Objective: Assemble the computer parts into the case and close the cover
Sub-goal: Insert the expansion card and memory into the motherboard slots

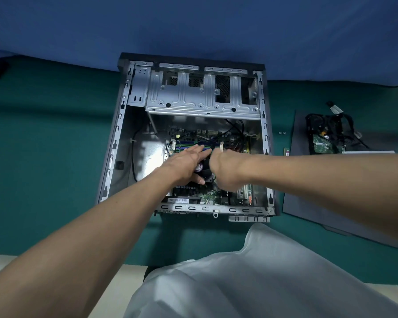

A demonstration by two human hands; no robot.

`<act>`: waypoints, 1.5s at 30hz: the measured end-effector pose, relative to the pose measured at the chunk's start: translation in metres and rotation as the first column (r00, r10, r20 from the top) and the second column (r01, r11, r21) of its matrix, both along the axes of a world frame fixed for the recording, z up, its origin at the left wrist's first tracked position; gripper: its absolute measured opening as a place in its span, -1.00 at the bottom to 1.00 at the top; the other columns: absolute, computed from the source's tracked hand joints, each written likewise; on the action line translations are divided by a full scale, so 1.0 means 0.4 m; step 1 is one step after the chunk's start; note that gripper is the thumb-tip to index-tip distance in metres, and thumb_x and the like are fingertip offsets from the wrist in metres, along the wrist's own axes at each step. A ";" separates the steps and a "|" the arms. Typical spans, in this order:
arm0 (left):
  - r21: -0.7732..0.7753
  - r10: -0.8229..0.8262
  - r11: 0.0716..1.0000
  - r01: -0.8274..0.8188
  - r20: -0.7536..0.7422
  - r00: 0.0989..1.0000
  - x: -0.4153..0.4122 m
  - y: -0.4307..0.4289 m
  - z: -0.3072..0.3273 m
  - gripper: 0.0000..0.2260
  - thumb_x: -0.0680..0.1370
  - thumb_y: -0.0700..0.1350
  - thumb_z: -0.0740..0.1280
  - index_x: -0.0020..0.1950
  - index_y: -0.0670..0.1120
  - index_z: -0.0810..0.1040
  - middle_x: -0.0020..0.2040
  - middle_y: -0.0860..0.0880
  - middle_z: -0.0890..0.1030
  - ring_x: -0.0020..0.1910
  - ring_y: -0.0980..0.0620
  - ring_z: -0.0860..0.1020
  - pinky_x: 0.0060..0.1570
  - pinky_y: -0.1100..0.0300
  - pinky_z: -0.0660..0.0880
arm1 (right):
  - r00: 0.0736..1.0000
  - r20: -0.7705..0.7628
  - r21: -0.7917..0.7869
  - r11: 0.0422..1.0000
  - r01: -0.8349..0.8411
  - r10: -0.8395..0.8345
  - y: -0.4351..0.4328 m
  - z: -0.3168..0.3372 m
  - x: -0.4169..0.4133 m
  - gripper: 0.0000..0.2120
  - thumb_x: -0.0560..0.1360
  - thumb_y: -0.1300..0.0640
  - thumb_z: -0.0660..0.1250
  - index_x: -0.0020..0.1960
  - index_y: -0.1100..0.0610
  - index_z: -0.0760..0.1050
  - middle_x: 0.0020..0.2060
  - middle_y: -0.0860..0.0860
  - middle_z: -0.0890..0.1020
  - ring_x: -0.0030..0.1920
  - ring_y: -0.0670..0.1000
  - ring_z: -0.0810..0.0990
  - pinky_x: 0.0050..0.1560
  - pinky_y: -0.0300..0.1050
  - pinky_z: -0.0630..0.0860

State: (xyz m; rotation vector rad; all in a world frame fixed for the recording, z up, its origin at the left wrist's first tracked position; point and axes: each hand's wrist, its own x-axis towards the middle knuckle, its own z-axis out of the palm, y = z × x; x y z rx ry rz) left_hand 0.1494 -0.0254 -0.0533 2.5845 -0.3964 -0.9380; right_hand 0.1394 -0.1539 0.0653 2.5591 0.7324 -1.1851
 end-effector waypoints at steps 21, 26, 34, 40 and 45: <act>-0.008 -0.008 1.000 0.008 0.022 1.000 -0.001 0.007 -0.010 -0.16 0.49 -0.03 0.47 0.59 0.02 -0.01 0.60 0.02 -0.02 0.57 0.06 -0.06 0.52 0.03 0.00 | 0.655 0.254 -0.074 0.690 -0.720 0.712 -0.017 -0.010 0.025 -0.70 0.62 0.19 0.04 0.30 0.22 0.36 0.04 0.16 0.60 -0.11 0.14 0.56 -0.25 -0.08 0.32; -0.010 0.013 1.000 -0.013 0.011 1.000 -0.003 0.000 -0.014 -0.10 0.45 -0.05 0.50 0.60 0.02 -0.05 0.60 0.02 -0.01 0.57 0.04 -0.05 0.52 0.00 0.01 | 0.967 0.117 0.170 0.954 -0.245 0.227 -0.020 -0.043 0.038 -0.98 0.55 0.21 0.20 -0.05 0.12 0.39 -0.35 -0.01 0.39 -0.36 0.02 0.43 -0.39 -0.19 0.33; -0.011 -0.004 1.000 0.004 0.000 1.000 -0.002 0.002 -0.020 -0.11 0.46 -0.06 0.49 0.59 0.08 -0.04 0.60 0.04 -0.06 0.57 0.06 -0.09 0.53 0.03 -0.03 | 0.950 -0.140 0.083 0.953 0.292 -0.279 -0.052 -0.018 0.048 -0.76 0.62 0.14 0.19 0.19 0.28 0.36 -0.18 0.07 0.44 -0.30 0.00 0.40 -0.36 -0.17 0.37; -0.013 -0.008 1.000 0.008 0.005 1.000 0.001 0.004 -0.014 -0.12 0.47 -0.06 0.48 0.60 0.07 -0.03 0.60 0.01 -0.05 0.57 0.05 -0.09 0.52 -0.02 0.00 | 0.690 0.241 -0.045 0.718 -0.695 0.682 -0.038 -0.012 0.038 -0.79 0.61 0.19 0.06 0.00 0.16 0.46 -0.38 0.04 0.36 -0.36 0.07 0.33 -0.39 -0.08 0.24; 0.007 -0.022 1.000 0.023 -0.009 1.000 -0.005 0.001 -0.013 -0.12 0.47 -0.06 0.48 0.60 0.06 -0.04 0.60 0.02 -0.06 0.57 0.05 -0.09 0.52 0.00 -0.02 | 0.823 -0.039 0.204 0.801 0.562 -0.567 -0.015 -0.058 0.050 -0.80 0.56 0.26 0.19 -0.24 0.20 0.38 -0.29 0.08 0.49 -0.36 0.00 0.49 -0.48 -0.23 0.37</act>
